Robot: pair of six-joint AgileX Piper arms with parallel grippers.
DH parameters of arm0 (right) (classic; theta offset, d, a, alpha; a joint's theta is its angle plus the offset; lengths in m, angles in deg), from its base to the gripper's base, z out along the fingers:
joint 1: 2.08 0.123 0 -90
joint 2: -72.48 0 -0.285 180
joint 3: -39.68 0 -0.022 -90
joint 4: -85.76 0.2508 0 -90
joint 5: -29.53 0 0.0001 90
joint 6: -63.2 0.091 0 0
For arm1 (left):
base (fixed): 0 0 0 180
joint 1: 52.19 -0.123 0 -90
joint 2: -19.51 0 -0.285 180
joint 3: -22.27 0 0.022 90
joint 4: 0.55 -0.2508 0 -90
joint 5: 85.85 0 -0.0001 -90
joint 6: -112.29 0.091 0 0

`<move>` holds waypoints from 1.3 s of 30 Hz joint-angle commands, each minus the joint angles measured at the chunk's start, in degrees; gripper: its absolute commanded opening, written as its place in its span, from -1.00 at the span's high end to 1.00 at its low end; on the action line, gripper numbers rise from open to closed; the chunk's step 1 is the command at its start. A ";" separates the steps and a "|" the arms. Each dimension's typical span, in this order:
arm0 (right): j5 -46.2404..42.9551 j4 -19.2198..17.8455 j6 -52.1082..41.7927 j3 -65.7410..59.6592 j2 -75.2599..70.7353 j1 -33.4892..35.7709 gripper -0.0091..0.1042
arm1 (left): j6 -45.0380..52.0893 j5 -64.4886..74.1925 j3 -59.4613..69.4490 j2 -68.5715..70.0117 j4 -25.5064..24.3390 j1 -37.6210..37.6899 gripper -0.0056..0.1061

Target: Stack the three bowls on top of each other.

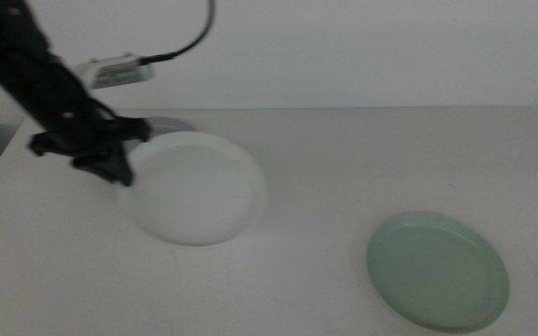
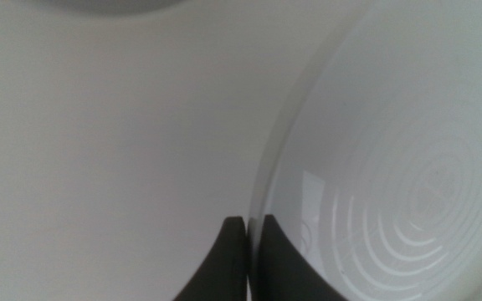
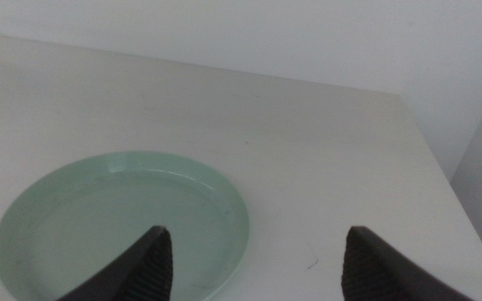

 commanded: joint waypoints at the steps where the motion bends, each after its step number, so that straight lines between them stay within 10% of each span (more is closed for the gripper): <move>1: -3.92 -0.13 -0.55 0.36 -1.56 -0.45 -0.08 | -3.62 -2.88 -1.33 2.82 2.21 3.51 0.90; 30: -3.92 -0.13 -0.55 0.36 -1.56 -0.45 -0.08 | -4.93 -16.74 -1.33 -11.21 6.64 13.63 0.87; 39: -3.92 -0.13 -0.55 0.36 -1.56 -0.45 -0.08 | -1.97 -17.06 -1.33 -11.27 6.63 13.63 0.14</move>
